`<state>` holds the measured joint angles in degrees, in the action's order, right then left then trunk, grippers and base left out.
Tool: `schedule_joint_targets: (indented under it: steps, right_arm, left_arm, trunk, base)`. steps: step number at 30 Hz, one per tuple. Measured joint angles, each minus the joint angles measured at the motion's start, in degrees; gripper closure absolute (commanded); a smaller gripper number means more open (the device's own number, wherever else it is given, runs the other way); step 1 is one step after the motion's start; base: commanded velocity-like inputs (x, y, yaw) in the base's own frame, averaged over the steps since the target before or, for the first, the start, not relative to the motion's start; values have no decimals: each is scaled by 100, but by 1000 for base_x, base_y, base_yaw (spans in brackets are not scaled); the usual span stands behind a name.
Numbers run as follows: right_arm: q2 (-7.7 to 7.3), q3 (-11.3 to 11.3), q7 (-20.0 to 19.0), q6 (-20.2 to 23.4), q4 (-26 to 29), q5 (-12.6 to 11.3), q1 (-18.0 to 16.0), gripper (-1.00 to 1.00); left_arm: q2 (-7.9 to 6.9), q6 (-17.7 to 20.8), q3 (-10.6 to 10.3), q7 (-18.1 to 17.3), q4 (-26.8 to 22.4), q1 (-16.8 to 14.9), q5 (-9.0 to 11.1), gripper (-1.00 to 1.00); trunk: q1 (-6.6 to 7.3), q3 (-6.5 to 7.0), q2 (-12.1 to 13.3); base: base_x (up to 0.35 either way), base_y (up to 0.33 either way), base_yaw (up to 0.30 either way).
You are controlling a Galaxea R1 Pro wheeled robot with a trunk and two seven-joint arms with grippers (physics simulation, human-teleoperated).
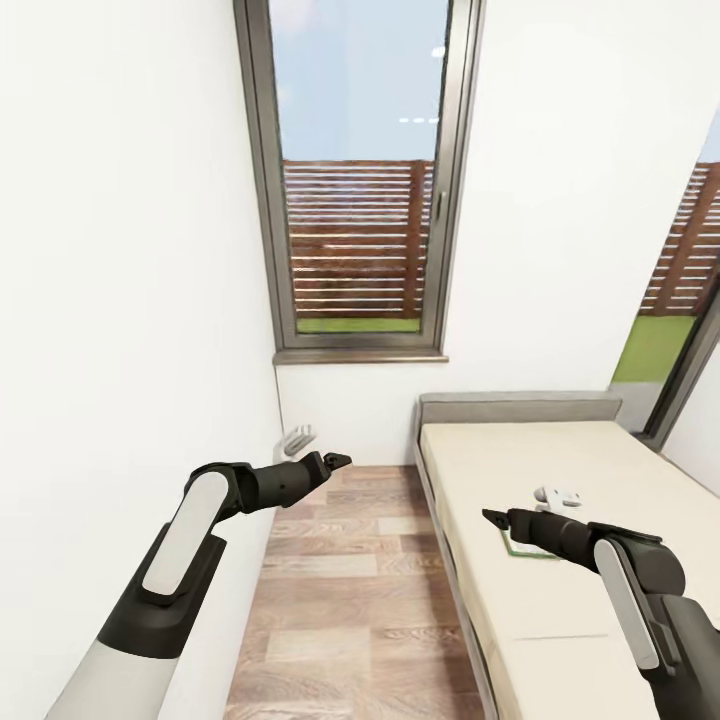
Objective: Put all the toys in the child's room - the three board games (two on the bed and one on the table), the two jigsaw puzzles on the table, and the tennis ball on the table - inside the toy box on the table in the child's room.
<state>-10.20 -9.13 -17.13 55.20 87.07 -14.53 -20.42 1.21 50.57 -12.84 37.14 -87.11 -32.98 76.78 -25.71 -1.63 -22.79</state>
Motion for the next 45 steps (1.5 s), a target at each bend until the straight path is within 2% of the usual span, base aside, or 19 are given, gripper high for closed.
schedule_joint_targets:
  steps: [45]
  right_arm:
    - [3, -13, 0, 2, 0, 1, 0, -100]
  left_arm:
    - [0, 0, 0, 0, 0, 0, 0, -100]
  trunk:
    - [0, 0, 0]
  base:
    - [334, 0, 0]
